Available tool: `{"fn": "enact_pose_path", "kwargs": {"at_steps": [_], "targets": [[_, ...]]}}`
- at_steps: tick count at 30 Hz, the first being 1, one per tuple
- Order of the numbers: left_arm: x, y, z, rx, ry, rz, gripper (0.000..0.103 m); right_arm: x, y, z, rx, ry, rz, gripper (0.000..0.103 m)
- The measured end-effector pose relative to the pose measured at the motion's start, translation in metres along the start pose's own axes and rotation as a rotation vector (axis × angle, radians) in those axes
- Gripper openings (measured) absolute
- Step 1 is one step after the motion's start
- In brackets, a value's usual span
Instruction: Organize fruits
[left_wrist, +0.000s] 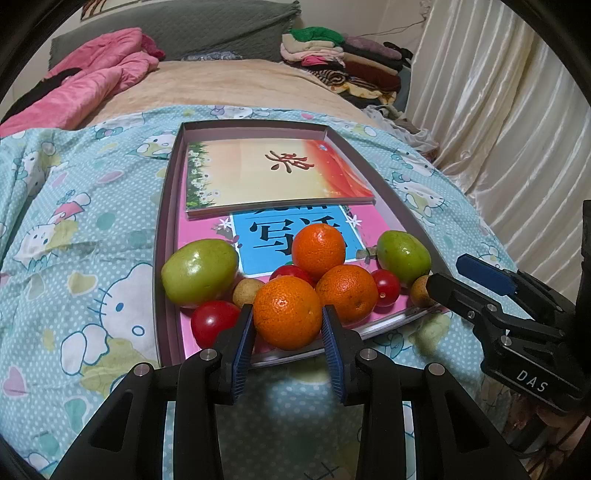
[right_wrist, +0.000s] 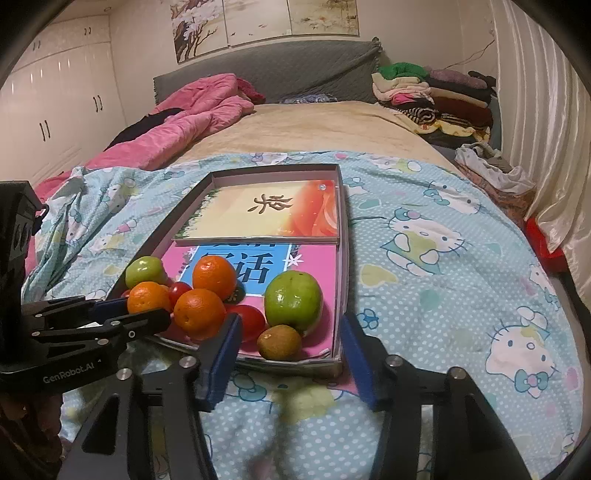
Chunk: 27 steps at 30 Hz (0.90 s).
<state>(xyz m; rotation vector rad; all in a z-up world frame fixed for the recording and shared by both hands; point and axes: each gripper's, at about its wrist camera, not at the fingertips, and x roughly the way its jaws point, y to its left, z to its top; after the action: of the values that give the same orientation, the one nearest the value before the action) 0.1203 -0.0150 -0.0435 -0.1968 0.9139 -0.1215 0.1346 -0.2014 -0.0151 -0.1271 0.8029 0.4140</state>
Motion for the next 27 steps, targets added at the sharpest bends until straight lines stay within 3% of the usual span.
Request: {"fn": "enact_pose_path", "kwargs": {"at_steps": [16, 23, 27], "targets": [[-0.001, 0.001, -0.001, -0.012, 0.0, 0.002, 0.038, 0.0, -0.001, 0.001, 0.009, -0.007, -0.003, 0.063], [-0.016, -0.003, 0.001, -0.015, -0.041, 0.007, 0.063, -0.011, -0.003, 0.003, 0.041, -0.055, 0.03, 0.073], [-0.026, 0.002, 0.001, -0.052, -0.047, 0.017, 0.075, -0.029, -0.003, 0.005, 0.055, -0.125, 0.047, 0.091]]}}
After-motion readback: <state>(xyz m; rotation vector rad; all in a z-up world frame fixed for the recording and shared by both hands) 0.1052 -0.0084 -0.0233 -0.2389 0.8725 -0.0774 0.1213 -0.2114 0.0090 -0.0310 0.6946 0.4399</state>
